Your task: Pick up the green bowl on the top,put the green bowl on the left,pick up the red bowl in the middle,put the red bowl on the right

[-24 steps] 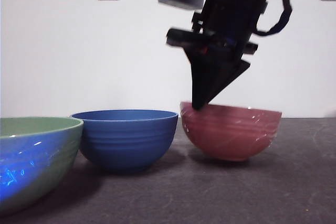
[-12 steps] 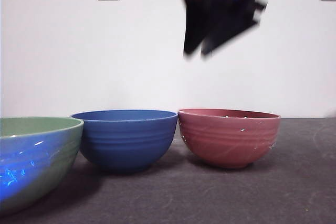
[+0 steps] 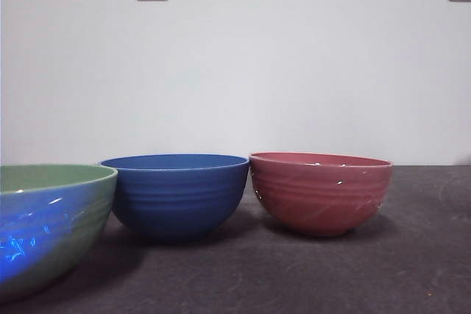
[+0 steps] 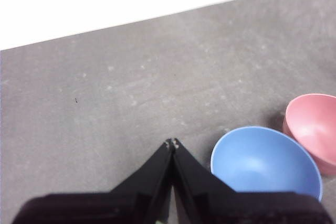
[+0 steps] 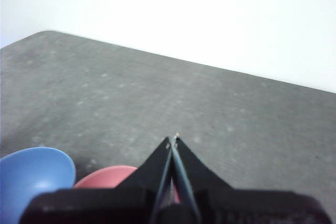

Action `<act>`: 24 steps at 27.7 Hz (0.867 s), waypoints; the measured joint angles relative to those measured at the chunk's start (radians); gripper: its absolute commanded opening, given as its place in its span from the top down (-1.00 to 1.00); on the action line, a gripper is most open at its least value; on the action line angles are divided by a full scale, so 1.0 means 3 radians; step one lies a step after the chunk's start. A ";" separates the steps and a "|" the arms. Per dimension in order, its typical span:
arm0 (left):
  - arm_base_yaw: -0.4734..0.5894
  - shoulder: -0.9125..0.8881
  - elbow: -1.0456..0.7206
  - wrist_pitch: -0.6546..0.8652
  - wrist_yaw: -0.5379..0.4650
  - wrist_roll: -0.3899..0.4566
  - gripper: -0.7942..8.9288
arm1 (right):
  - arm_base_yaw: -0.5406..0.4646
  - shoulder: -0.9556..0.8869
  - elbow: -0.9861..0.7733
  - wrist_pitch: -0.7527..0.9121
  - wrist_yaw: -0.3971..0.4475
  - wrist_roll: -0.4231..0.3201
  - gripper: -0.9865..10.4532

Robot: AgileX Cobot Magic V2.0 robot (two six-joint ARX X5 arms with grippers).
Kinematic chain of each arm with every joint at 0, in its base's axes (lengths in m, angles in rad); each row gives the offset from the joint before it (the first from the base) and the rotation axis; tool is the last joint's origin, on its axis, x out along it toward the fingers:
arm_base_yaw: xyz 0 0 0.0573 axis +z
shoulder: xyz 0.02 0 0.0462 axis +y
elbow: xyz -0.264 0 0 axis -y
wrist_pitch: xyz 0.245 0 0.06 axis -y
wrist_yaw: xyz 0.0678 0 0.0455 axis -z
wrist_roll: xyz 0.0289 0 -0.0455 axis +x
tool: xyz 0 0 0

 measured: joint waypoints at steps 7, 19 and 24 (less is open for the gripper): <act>0.0000 -0.0586 -0.0600 0.0155 0.0001 -0.0100 0.84 | -0.0066 -0.0664 -0.0532 0.0158 0.0000 0.0198 0.82; 0.0001 -0.0575 -0.0589 -0.0127 0.0001 -0.0103 0.84 | -0.0066 -0.0646 -0.0532 0.0114 -0.0003 0.0247 0.82; 0.0003 -0.0659 -0.0589 -0.0169 -0.0029 -0.0103 0.84 | -0.0066 -0.0646 -0.0532 0.0114 -0.0003 0.0247 0.82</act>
